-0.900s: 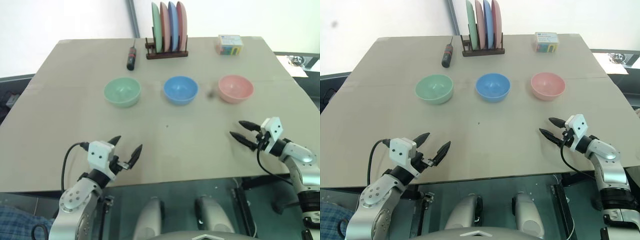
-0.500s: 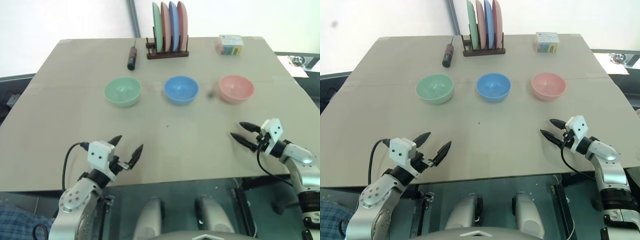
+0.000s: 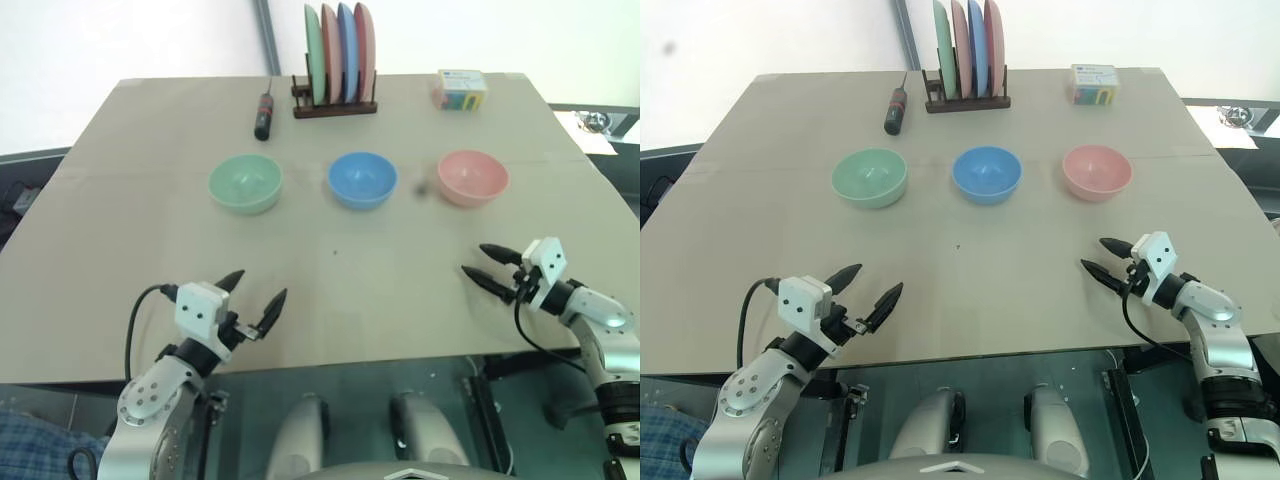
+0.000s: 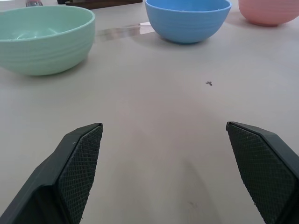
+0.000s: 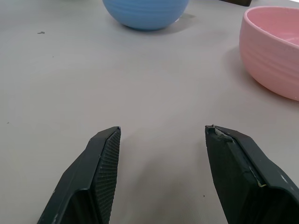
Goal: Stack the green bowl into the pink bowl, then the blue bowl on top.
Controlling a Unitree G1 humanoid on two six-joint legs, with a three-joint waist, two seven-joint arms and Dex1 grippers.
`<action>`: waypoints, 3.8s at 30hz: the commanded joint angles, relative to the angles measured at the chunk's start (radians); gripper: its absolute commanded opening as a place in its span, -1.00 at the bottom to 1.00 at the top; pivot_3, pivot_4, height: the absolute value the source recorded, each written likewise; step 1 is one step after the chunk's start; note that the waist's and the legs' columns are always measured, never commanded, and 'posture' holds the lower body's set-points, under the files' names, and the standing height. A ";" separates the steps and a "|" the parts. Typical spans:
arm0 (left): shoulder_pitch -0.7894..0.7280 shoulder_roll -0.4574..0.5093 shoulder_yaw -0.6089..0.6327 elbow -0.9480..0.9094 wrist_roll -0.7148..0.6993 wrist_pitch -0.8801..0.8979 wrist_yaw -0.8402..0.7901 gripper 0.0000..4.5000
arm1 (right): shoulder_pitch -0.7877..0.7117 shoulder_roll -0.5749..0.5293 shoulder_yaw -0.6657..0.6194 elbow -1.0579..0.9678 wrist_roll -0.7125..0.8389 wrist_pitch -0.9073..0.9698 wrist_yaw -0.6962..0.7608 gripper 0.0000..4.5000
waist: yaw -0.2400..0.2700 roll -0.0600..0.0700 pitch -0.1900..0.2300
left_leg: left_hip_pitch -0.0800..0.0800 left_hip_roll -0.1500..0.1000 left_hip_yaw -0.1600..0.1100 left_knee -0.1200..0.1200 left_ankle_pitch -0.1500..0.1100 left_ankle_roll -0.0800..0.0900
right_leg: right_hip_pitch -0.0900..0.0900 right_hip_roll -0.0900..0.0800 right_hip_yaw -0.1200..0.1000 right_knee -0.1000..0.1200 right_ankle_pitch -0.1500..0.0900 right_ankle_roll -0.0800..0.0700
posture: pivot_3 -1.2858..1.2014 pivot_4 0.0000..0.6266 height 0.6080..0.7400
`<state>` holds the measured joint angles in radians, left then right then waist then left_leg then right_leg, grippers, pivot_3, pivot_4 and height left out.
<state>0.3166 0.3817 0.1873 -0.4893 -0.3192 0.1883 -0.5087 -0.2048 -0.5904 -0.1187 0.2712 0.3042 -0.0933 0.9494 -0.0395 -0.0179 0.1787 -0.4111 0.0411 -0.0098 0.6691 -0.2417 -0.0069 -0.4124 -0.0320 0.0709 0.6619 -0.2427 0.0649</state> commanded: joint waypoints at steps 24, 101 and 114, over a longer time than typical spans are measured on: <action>-0.145 0.000 -0.072 -0.122 -0.220 -0.001 -0.100 1.00 | -0.923 -0.047 0.270 0.740 -0.450 -0.162 0.027 0.33 | -0.003 0.002 0.001 | -0.002 0.000 0.001 -0.001 0.000 0.000 | -0.002 -0.001 0.001 -0.002 0.002 0.003 | 0.03 -0.52 1.00; -0.180 0.047 -0.048 -0.024 -0.190 -0.024 -0.129 1.00 | -0.466 -0.177 0.265 -0.535 -0.057 0.521 0.392 0.99 | 0.006 0.003 0.002 | -0.002 0.000 -0.002 0.000 0.000 0.000 | -0.001 -0.001 -0.002 -0.001 0.002 0.002 | 0.03 -0.52 1.00; -0.510 0.289 0.002 0.180 -0.026 0.194 -0.030 1.00 | -0.372 -0.138 -0.048 -0.509 0.298 0.763 0.234 0.99 | 0.005 0.002 0.002 | -0.003 0.000 -0.003 0.000 0.000 0.000 | -0.002 0.000 -0.003 -0.001 0.002 0.004 | 0.03 -0.52 1.00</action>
<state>-0.1604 0.6381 0.1822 -0.3316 -0.3731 0.3796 -0.5295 -0.5850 -0.7173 -0.1231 -0.2110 0.5683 0.6728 1.1926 -0.0344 -0.0158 0.1808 -0.4144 0.0411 -0.0124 0.6687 -0.2418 -0.0065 -0.4141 -0.0320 0.0680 0.6608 -0.2405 0.0685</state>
